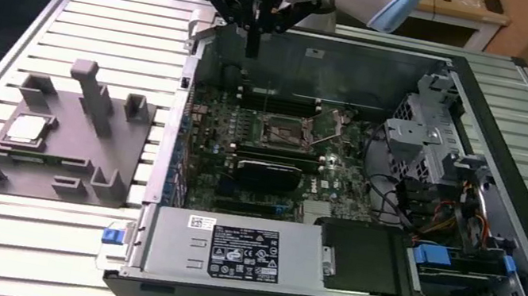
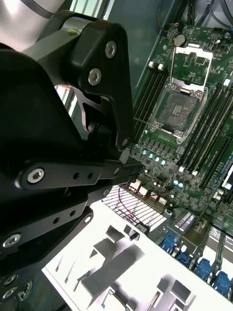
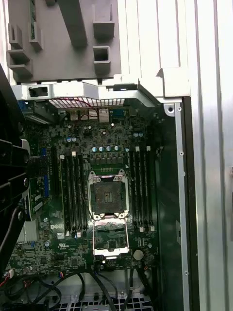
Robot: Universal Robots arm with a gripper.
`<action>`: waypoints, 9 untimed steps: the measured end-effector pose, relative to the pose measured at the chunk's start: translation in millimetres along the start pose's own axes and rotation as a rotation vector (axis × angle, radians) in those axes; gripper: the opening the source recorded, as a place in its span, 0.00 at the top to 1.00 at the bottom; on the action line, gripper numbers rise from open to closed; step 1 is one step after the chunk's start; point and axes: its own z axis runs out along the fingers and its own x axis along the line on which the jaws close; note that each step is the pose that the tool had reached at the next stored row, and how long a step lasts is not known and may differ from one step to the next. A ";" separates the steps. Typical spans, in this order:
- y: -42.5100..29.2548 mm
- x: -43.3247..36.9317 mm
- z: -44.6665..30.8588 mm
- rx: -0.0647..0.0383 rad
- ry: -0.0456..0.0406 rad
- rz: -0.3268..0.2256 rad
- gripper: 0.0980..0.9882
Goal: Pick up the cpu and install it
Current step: 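Reach for the cpu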
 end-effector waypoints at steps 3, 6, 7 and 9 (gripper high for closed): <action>0.0 0.0 0.0 0.000 0.0000 0.000 0.99; 0.0 0.2 0.0 0.000 0.0000 0.000 0.99; 0.0 0.6 0.0 0.000 0.0000 0.000 0.99; -0.1 1.4 0.0 0.000 -0.0001 0.000 0.99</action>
